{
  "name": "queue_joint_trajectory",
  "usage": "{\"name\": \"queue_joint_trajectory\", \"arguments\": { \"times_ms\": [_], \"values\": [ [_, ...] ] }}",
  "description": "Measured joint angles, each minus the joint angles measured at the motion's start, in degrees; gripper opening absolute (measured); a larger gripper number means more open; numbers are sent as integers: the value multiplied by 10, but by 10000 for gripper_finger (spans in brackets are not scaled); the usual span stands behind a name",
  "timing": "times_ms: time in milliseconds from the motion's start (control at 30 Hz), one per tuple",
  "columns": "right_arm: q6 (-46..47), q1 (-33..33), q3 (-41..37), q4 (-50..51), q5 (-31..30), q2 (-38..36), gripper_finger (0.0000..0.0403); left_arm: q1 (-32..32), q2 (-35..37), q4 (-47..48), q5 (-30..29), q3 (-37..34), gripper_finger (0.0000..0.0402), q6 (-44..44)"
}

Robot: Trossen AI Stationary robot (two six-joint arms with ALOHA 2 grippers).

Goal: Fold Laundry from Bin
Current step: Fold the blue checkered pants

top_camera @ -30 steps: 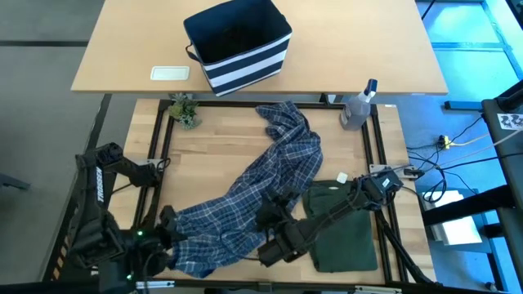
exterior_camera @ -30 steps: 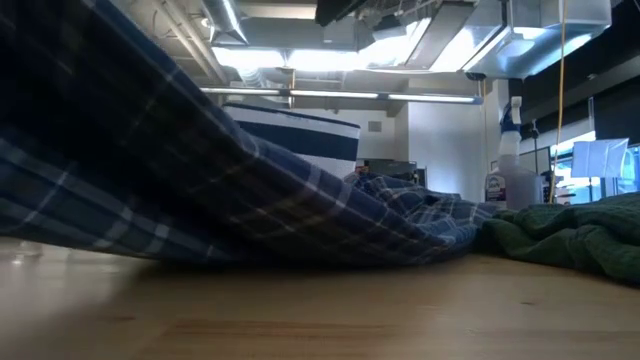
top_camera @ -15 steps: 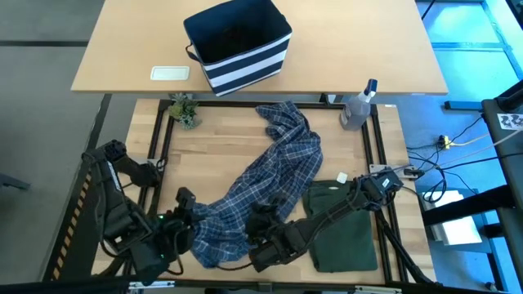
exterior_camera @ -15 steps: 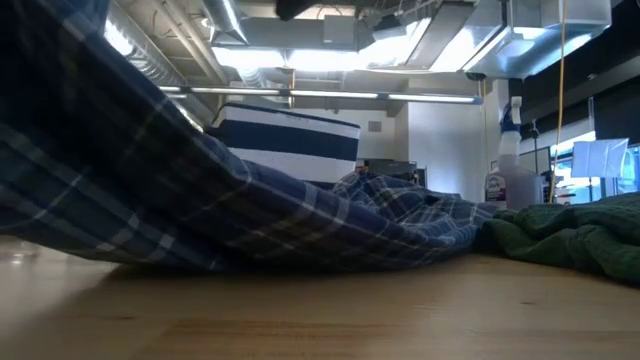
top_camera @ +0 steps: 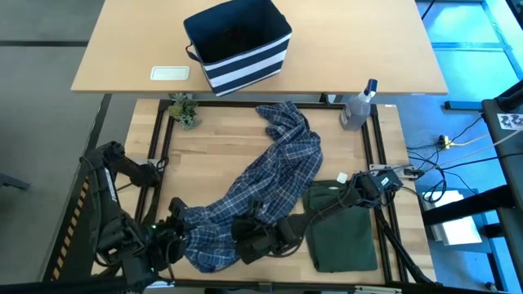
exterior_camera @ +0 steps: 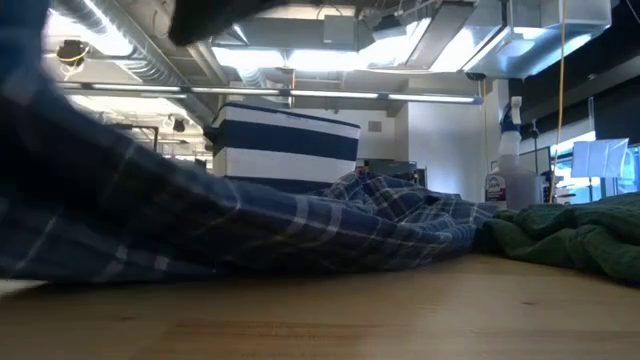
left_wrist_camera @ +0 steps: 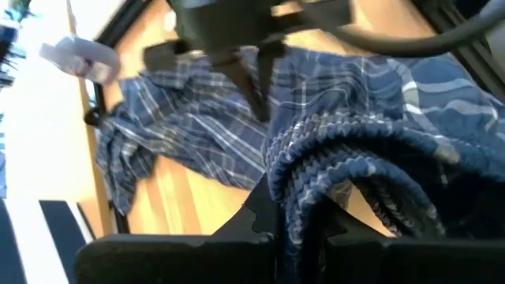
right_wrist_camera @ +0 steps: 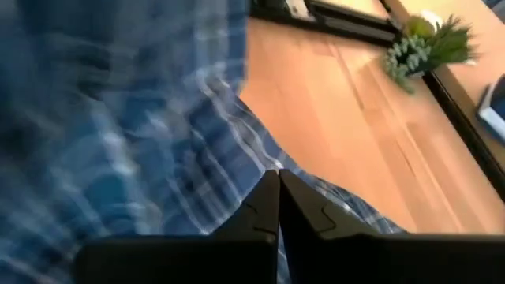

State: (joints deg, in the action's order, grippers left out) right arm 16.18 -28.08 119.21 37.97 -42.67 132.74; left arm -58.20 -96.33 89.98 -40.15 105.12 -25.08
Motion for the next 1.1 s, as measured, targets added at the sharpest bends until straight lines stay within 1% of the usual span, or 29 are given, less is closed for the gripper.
{"name": "queue_joint_trajectory", "arguments": {
  "times_ms": [100, 167, 267, 333, 367, 467, 533, 600, 667, 767, 867, 933, 1100],
  "values": [
    [-1, 4, -62, -59, 15, -21, 5, -6, 0, 0, 27, -35, 5, -28],
    [-8, 8, -123, -127, 30, -51, 5, -10, 0, 0, 34, -55, 5, -50],
    [-37, 14, -250, -295, 70, -114, 5, -12, 0, 0, 39, -76, 5, -79],
    [-47, 23, -348, -421, 110, -154, 5, -12, 0, 1, 39, -82, 5, -89],
    [-48, 29, -397, -468, 120, -172, 5, -12, 0, 0, 39, -82, 5, -91],
    [-16, 48, -527, -589, 123, -214, 5, 0, 0, 0, 39, -82, 5, -90],
    [10, 59, -595, -646, 118, -238, 5, 14, 0, 0, 39, -82, 5, -77],
    [54, 69, -644, -652, 98, -256, 5, 31, 0, 0, 39, -82, 5, -56],
    [97, 82, -676, -631, 75, -260, 5, 51, 0, 0, 39, -82, 5, -33],
    [133, 113, -690, -584, 73, -257, 5, 83, 0, 1, 34, -71, 5, -2],
    [148, 146, -687, -566, 75, -252, 5, 106, 0, 1, 25, -45, 5, 30],
    [149, 170, -688, -563, 87, -249, 5, 114, 0, 0, 15, -22, 5, 53],
    [149, 230, -687, -566, 144, -241, 5, 126, 0, 0, -12, 52, 5, 136]
  ]
}}
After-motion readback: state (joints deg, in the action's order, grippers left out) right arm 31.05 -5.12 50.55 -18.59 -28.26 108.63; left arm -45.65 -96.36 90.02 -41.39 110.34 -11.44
